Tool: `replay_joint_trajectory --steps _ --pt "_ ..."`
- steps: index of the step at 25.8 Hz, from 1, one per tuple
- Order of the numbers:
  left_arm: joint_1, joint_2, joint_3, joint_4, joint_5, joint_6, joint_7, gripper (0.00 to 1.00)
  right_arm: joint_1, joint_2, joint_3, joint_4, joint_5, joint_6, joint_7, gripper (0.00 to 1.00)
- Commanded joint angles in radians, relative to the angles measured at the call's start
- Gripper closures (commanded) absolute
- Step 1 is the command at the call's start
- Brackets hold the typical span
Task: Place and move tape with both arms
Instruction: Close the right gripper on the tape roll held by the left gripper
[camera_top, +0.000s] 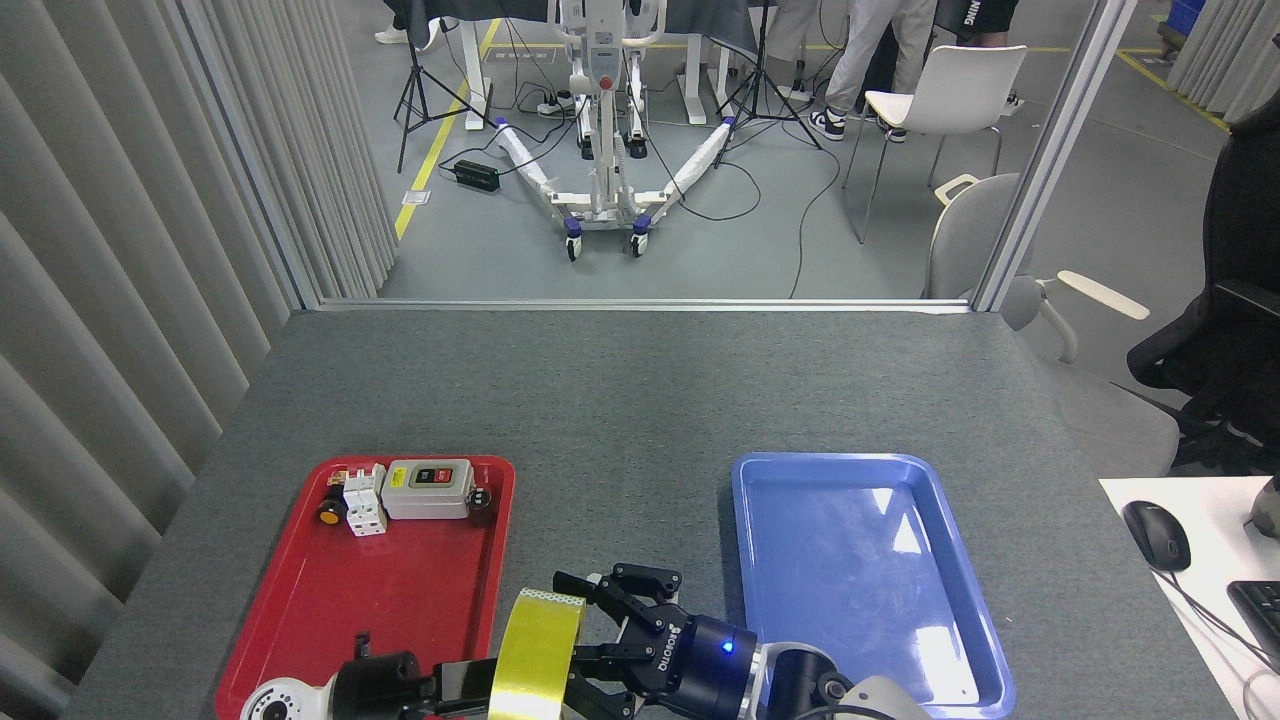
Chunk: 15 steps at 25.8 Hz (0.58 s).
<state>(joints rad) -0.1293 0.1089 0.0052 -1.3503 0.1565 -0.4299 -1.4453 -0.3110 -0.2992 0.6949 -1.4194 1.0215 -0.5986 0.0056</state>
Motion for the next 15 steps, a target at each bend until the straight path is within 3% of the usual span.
replay_joint_trajectory --steps 1,15 --pt "-0.003 0.0 0.007 0.003 0.0 0.0 0.0 1.0 0.001 -0.001 0.0 -0.001 -0.001 -0.006 -0.003 0.41" --pt "-0.009 0.005 0.009 0.014 0.017 0.0 -0.001 1.0 0.001 -0.006 -0.002 -0.001 -0.003 -0.009 -0.003 0.61"
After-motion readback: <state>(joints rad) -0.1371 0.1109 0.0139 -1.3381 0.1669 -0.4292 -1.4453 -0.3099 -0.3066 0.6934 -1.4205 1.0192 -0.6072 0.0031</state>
